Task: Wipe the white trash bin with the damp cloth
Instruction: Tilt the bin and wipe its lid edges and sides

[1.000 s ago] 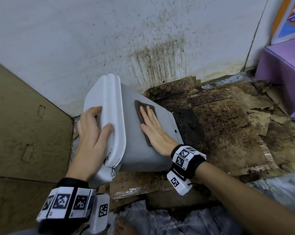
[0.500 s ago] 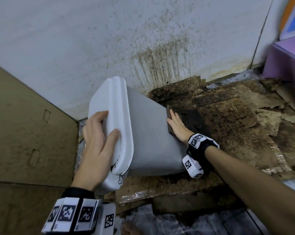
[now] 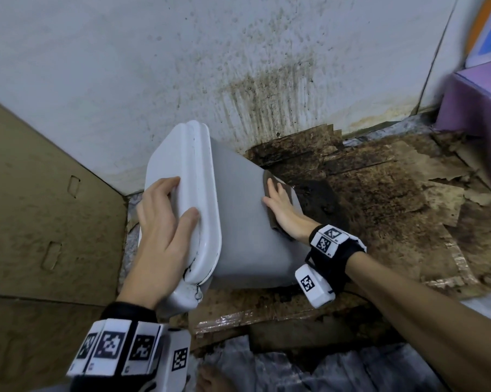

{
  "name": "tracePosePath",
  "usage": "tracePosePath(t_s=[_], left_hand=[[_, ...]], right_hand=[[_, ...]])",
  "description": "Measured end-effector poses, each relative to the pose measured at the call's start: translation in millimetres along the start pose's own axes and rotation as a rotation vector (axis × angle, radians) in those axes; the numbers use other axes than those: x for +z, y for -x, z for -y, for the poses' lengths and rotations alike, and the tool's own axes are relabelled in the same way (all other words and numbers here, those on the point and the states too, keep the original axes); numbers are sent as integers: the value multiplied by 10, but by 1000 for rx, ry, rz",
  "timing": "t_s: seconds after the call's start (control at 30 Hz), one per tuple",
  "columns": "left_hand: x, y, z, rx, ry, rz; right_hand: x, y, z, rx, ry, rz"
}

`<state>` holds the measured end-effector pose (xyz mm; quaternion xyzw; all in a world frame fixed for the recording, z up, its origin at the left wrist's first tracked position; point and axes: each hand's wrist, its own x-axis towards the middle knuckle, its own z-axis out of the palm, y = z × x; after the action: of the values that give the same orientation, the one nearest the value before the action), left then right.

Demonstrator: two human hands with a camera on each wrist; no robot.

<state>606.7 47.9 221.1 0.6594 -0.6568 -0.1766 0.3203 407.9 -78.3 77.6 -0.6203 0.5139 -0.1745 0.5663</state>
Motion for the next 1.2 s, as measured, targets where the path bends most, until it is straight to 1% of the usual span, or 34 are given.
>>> tracePosePath(t_s=[0.1, 0.23, 0.3, 0.4, 0.47, 0.53, 0.63, 0.7, 0.8, 0.87, 0.97, 1.03, 1.1, 1.13, 1.2], left_hand=[[14, -2, 14, 0, -12, -9], [14, 6, 28, 2, -9, -16], [16, 11, 27, -1, -5, -18], [26, 3, 17, 9, 3, -18], [34, -3, 11, 21, 7, -21], [33, -3, 18, 11, 17, -18], [8, 12, 41, -11, 26, -15], [0, 13, 34, -22, 38, -17], [20, 18, -11, -20, 42, -14], [39, 16, -30, -10, 27, -19], [66, -1, -35, -3, -7, -33], [64, 3, -38, -3, -7, -37], [56, 2, -49, -3, 3, -33], [51, 3, -54, -5, 5, -30], [51, 2, -62, -5, 5, -29]], right_hand=[[166, 298, 314, -78, -26, -12], [387, 669, 661, -217, -85, -25], [425, 743, 676, -248, -81, -35], [422, 768, 574, -353, 86, -94], [420, 733, 460, -384, 106, -127], [412, 715, 362, -369, 70, -127], [439, 702, 134, -360, 93, -135], [439, 691, -112, -295, 51, -196], [480, 702, -474, -245, 90, -324], [495, 686, -535, -203, 60, -332], [515, 668, -441, -73, -70, -303], [543, 710, -316, -19, -161, -327], [565, 789, -99, 29, -313, -351], [582, 836, 26, 36, -384, -351], [605, 943, 289, -8, -459, -335]])
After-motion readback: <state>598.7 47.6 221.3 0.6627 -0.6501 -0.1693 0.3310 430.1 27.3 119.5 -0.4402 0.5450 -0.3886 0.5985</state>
